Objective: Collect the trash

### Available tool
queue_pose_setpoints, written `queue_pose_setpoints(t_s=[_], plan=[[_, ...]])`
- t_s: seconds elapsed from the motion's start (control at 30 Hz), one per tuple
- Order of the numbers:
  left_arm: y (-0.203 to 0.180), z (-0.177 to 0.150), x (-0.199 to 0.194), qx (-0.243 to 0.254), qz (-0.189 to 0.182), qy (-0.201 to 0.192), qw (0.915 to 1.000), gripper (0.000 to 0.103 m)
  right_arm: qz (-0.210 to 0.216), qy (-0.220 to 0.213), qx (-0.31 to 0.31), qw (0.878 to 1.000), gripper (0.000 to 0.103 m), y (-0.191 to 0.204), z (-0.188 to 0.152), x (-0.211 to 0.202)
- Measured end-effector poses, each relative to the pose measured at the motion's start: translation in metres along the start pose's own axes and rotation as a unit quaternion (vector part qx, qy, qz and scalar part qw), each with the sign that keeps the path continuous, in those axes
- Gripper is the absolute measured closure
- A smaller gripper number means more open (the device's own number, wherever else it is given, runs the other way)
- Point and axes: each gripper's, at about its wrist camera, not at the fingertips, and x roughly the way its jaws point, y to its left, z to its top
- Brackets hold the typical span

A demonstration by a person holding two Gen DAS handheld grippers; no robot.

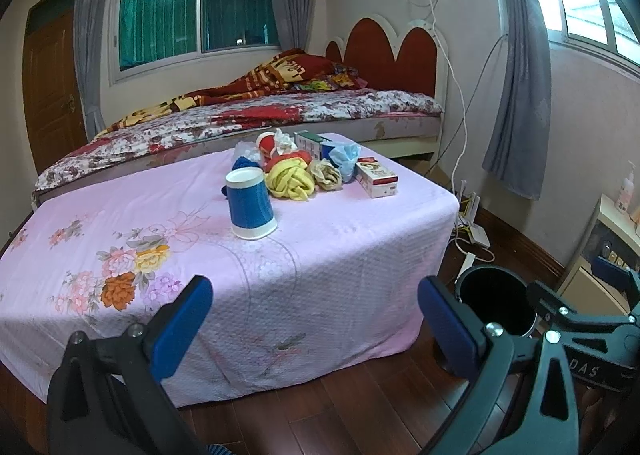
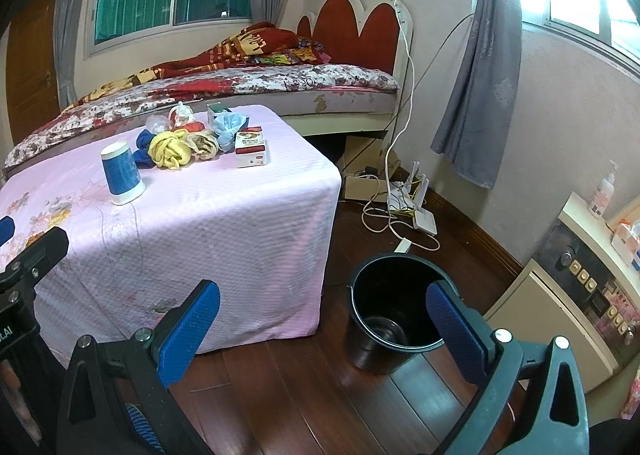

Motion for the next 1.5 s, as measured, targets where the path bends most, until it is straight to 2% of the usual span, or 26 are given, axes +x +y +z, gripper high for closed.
queue_pose_setpoints(t_s=[1.17, 1.37, 1.5], plan=[[-0.003, 0.001, 0.008, 0.006, 0.0, 0.007, 1.0, 0.001, 0.001, 0.0, -0.003, 1.0, 0.0, 0.001, 0.005, 0.006], [0.002, 0.014, 0.024, 0.012, 0.012, 0.004, 0.9998, 0.001, 0.017, 0.005, -0.008, 1.0, 0.0, 0.0, 0.019, 0.02], [0.011, 0.026, 0.042, 0.004, 0.023, 0.007, 0.9997, 0.001, 0.048, 0.009, -0.02, 0.999, 0.0, 0.004, 0.039, 0.037]])
